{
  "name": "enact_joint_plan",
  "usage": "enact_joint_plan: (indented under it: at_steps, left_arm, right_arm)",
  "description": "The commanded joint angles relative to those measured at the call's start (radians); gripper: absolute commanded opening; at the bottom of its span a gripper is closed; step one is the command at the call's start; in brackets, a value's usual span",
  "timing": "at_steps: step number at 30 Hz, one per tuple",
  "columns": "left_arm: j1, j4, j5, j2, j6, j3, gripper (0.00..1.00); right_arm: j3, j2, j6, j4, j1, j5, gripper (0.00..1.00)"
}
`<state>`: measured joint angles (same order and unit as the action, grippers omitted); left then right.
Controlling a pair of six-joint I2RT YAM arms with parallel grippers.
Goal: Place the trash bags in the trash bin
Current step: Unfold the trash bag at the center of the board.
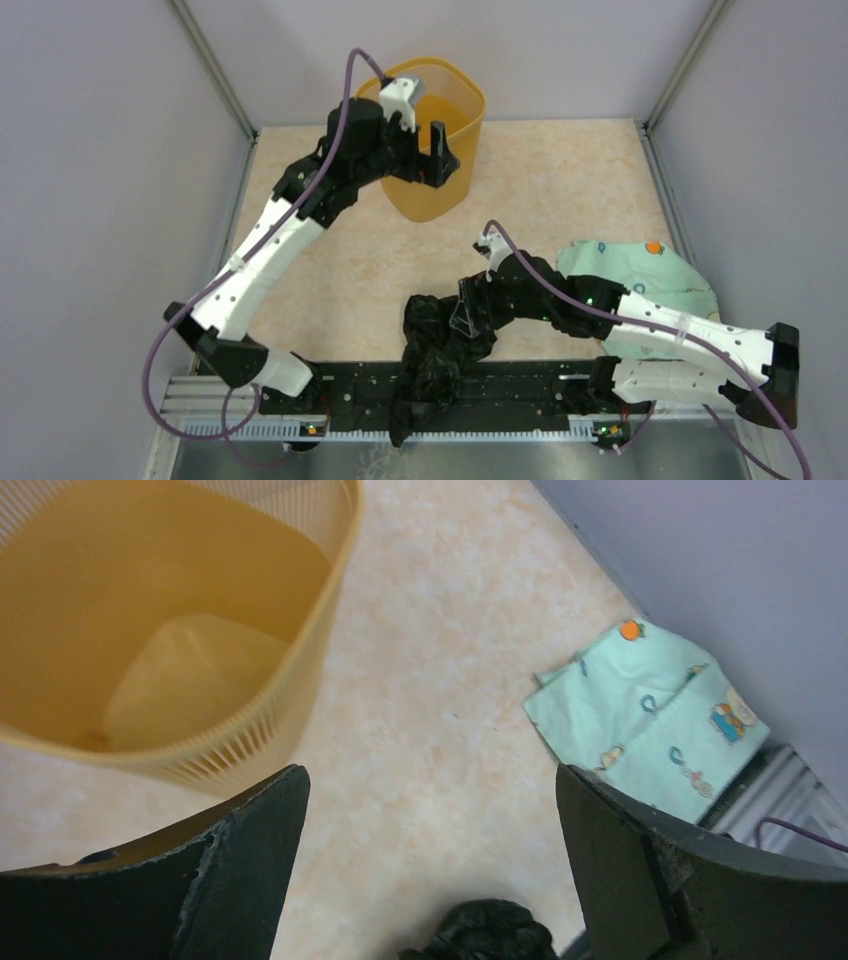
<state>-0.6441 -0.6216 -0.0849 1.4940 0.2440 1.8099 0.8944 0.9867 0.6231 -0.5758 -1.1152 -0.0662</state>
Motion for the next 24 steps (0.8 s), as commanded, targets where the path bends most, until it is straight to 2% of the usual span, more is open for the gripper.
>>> enact_joint_plan:
  at_steps: [1,6,11,19,21,24]
  left_arm:
    - [-0.056,0.021,0.029,-0.166,0.137,-0.259,0.99]
    - [-0.084,-0.003,0.129,-0.373,0.270,-0.579,0.99]
    - [-0.083,-0.034,0.200,-0.489,0.374,-0.785,0.99]
    - [-0.083,0.072,0.091,-0.453,0.460,-1.014,0.97]
    - [-0.083,0.113,0.045,-0.427,0.474,-1.056,0.96]
    - [-0.083,0.170,-0.021,-0.375,0.496,-1.097,0.96]
  right_arm:
    - [-0.055,0.011,0.058,0.133,-0.062,0.044,0.79]
    - [-0.088,0.084,0.085,0.210,-0.166,0.048,0.79]
    - [-0.081,0.187,0.124,0.194,-0.227,-0.030,0.74]
    - [-0.166,0.195,0.201,0.228,-0.227,-0.120,0.55]
    - [-0.181,0.188,0.209,0.245,-0.228,-0.123,0.47]
    - [-0.196,0.194,0.217,0.268,-0.227,-0.124,0.45]
